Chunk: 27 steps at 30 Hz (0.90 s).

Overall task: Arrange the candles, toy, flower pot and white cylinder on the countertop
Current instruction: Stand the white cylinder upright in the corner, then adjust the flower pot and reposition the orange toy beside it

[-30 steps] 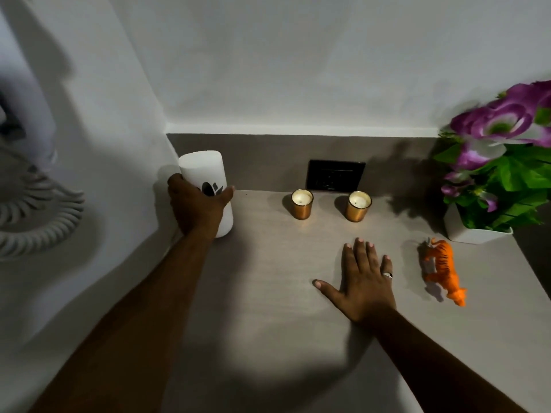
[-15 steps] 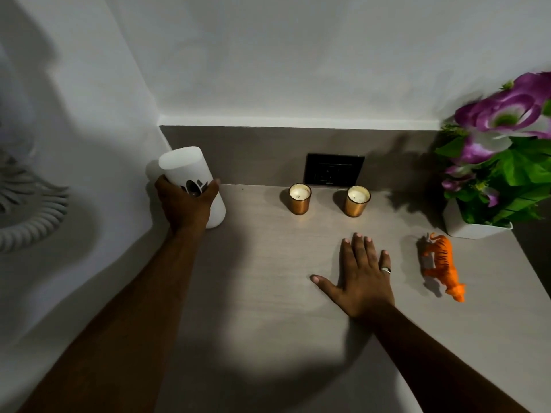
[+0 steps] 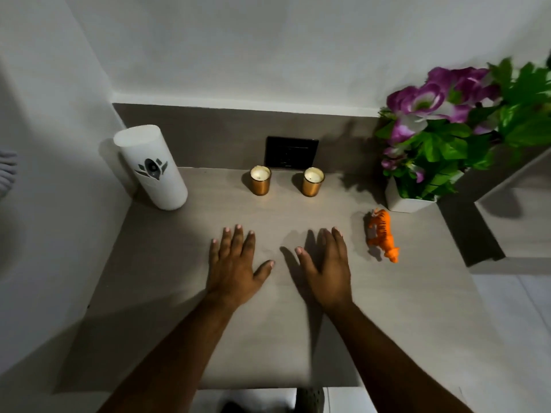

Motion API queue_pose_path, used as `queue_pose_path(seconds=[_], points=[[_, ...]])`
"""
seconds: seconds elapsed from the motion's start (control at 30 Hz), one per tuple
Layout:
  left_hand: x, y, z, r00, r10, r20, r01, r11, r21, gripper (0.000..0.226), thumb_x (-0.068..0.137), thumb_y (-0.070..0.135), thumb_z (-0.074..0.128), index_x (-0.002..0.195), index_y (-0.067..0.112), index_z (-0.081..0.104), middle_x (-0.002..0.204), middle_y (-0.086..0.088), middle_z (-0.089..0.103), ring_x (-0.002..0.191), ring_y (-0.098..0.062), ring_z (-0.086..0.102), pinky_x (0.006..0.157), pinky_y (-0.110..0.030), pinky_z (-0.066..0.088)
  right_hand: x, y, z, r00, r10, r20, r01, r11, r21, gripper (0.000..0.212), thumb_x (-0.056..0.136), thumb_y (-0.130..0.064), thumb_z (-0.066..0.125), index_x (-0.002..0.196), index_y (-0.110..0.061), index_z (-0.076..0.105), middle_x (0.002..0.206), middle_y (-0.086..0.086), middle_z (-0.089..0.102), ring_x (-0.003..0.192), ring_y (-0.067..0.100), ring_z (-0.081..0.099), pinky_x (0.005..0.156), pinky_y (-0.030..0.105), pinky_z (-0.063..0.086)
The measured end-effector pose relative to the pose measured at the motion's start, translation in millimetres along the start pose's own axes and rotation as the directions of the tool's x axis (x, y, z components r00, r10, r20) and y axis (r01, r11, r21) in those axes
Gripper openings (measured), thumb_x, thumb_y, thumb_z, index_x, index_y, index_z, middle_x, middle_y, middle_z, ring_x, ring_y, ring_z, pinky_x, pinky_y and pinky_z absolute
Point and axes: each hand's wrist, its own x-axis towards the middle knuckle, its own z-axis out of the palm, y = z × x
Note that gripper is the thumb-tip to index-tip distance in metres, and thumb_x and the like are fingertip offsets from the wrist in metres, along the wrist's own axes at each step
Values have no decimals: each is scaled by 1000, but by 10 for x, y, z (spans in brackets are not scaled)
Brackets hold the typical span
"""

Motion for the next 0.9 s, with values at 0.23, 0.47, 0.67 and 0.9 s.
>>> queue_pose_path(seconds=[0.23, 0.47, 0.67, 0.9], points=[[-2, 2, -63, 1000, 18, 11, -18, 999, 26, 89, 80, 77, 7, 151, 23, 6, 162, -9, 4, 148, -31, -3, 118, -53, 2, 389, 0, -860, 792, 139, -595, 11, 971, 240, 58, 88, -29, 73, 133, 3, 54, 132, 22, 55, 125, 26, 50, 105, 13, 32], [0, 43, -59, 1000, -12, -13, 13, 999, 47, 89, 79, 75, 17, 149, 21, 24, 159, -12, 20, 146, -35, 13, 114, -57, 16, 1142, 504, -1280, 816, 400, -417, -317, 913, 256, 102, 76, -46, 80, 150, -1, 27, 150, 21, 38, 137, 38, 39, 112, 46, 38], [2, 31, -21, 999, -10, -41, 11, 999, 36, 92, 77, 78, 16, 148, 21, 27, 158, -14, 24, 145, -36, 16, 113, -58, 16, 1559, 783, -1165, 790, 448, -420, -313, 882, 352, 98, 73, -34, 85, 147, -1, 31, 146, 19, 46, 134, 37, 45, 110, 43, 42], [67, 37, 0, 998, -26, -58, 30, 997, 73, 90, 77, 78, 24, 146, 21, 31, 155, -14, 30, 143, -38, 23, 110, -60, 20, 1801, 970, -1164, 751, 418, -512, -257, 898, 356, 77, 69, -29, 87, 132, -4, 50, 131, 17, 59, 123, 34, 55, 100, 39, 46]])
